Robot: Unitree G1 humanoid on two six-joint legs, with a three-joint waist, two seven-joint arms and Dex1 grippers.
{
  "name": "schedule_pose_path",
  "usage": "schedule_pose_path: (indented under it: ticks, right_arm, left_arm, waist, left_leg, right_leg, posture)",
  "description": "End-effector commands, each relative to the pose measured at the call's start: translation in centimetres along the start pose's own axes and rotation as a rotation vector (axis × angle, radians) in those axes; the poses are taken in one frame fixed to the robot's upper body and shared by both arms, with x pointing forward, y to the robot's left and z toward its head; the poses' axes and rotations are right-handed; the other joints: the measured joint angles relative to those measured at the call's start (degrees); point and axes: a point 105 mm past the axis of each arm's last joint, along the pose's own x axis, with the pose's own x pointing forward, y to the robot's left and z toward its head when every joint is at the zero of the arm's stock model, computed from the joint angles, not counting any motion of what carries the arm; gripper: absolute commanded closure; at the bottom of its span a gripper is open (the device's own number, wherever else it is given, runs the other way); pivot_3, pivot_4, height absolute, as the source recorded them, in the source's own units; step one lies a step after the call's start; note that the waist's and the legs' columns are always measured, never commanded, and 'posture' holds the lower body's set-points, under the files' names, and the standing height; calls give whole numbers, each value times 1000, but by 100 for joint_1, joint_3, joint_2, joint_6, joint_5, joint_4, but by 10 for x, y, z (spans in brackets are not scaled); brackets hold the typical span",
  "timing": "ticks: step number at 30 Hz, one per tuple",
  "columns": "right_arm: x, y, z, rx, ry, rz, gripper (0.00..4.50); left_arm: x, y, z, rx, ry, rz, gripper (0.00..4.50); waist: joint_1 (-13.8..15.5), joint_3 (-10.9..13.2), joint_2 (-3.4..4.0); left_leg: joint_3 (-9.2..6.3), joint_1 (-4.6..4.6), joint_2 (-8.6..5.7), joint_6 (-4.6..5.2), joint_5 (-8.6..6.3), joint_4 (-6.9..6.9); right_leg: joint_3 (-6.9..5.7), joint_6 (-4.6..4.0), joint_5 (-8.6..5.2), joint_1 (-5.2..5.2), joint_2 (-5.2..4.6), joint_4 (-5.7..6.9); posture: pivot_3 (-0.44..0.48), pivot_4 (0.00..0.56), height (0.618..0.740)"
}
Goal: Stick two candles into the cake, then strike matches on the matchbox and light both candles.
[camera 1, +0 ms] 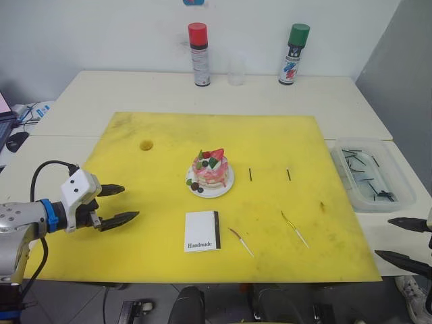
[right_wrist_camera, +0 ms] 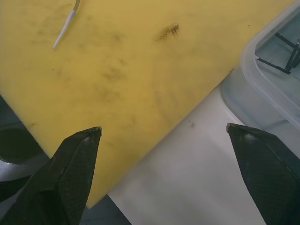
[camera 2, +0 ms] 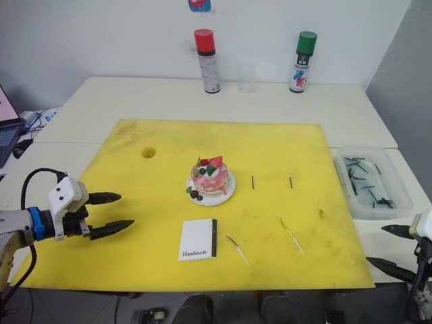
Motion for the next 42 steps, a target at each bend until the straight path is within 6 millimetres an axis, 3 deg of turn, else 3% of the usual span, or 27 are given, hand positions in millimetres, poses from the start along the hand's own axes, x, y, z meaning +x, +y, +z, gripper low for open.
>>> schedule_pose_path:
  ticks: [1,6,11,19,23,33,42]
  right_arm:
    - [-7,-5,2,-24,-11,-40,0]
    - [-6,-2,13,-52,-48,-44,0]
    - [2,14,39,-84,-121,-1,0]
    - [20,38,74,-128,-224,38,0]
    - [33,48,83,-109,-242,21,0]
    - [68,84,79,3,-215,-43,0]
    - [91,89,46,126,-133,-120,0]
  left_arm:
    - [-6,-1,12,16,-45,-4,34]
    - [-1,-25,22,-1,-62,-111,34]
    - [12,-53,55,16,-164,-237,34]
    - [30,-90,91,45,-329,-443,34]
    - [33,-111,95,104,-350,-602,34]
    - [38,-131,102,161,-404,-686,34]
    - [39,-135,99,178,-396,-691,34]
  waist:
    - [-2,0,0]
    - [0,0,0]
    - [8,0,1]
    - [36,-1,1]
    - [38,-2,2]
    - [71,-3,3]
    - [83,-7,3]
  left_leg:
    - [0,0,0,0,0,0]
    - [0,1,0,0,0,2]
    - [-2,1,1,0,0,4]
    - [-2,2,0,0,0,10]
    - [-3,1,-1,0,0,11]
    - [-8,-2,-1,0,0,10]
    - [-10,-1,1,0,0,10]
  right_leg:
    - [0,0,0,0,0,0]
    - [1,0,0,1,-1,1]
    - [0,0,0,2,-1,5]
    - [0,5,3,7,1,3]
    - [1,28,16,8,2,2]
    - [4,4,3,6,4,0]
    - [3,2,1,5,6,0]
  posture:
    - [0,150,740]
    - [0,150,740]
    - [0,150,740]
    - [0,150,740]
    - [0,150,740]
    - [0,150,740]
    - [0,150,740]
